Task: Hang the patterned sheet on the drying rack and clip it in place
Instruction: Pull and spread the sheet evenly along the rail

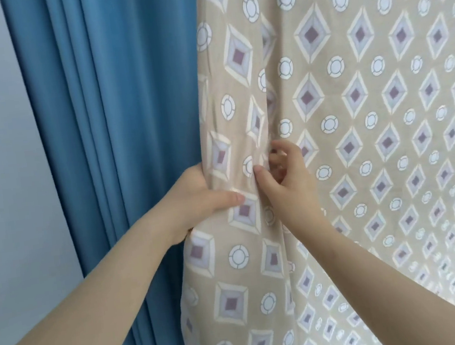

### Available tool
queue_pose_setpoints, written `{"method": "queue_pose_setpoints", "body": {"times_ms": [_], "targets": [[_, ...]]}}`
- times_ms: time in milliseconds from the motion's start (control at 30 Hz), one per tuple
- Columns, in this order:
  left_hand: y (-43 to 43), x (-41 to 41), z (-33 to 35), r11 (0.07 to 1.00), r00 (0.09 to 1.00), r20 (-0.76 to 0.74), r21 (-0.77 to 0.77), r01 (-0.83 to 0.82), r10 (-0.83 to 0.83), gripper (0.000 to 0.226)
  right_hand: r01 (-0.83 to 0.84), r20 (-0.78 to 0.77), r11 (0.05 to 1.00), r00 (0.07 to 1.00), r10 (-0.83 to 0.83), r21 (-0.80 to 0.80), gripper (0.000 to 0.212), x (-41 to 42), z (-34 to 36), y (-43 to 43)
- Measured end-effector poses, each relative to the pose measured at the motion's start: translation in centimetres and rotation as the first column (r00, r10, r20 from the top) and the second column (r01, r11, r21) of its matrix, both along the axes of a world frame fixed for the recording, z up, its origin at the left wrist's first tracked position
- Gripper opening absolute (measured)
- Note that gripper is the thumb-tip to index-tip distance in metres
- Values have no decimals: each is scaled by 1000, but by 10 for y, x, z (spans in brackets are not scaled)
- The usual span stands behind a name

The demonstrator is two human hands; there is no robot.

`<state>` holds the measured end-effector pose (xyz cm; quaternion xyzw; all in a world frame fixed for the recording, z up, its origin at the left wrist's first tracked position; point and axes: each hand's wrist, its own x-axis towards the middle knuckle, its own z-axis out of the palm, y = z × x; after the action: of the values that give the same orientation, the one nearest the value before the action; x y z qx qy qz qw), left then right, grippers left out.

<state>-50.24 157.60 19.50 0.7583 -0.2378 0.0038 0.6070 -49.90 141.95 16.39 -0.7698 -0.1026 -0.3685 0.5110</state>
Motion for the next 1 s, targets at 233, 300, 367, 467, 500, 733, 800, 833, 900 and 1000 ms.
{"method": "queue_pose_setpoints", "body": {"times_ms": [233, 300, 367, 467, 500, 733, 800, 833, 900, 1000], "targets": [[31, 1, 5, 982, 971, -177, 74, 174, -159, 19, -5, -23, 1000, 1000, 5, -22, 20, -2, -9, 0], [35, 5, 4, 994, 976, -188, -21, 111, -113, 18, -28, -4, 1000, 1000, 28, -1, 22, -5, -8, 3], [37, 9, 0, 992, 981, -188, -123, 25, -48, 17, -53, -3, 998, 999, 53, 25, 20, -6, -7, 4], [37, 10, -11, 977, 982, -189, -208, -44, 4, 16, -99, -38, 994, 994, 100, 40, 18, -7, -9, 6], [37, 9, -15, 981, 984, -179, -187, -42, 8, 14, -102, -51, 994, 993, 103, 31, 18, -6, -11, 6], [48, 4, -25, 996, 989, -147, -87, 1, -14, 11, -96, -124, 995, 988, 96, 13, 23, -3, -34, 16], [51, 3, -31, 989, 989, -149, -148, -21, -1, 11, -104, -136, 995, 985, 104, 4, 23, -4, -42, 16], [52, 2, -38, 985, 987, -160, -170, -7, -21, 19, -107, -142, 994, 984, 107, 8, 23, -4, -47, 16], [54, -5, -56, 982, 979, -181, -178, 63, -95, 42, -114, -165, 993, 979, 119, 37, 23, -6, -60, 15], [52, -15, -82, 981, 968, -201, -151, 119, -148, 48, -100, -220, 993, 969, 111, 60, 24, -10, -81, 14]]}}
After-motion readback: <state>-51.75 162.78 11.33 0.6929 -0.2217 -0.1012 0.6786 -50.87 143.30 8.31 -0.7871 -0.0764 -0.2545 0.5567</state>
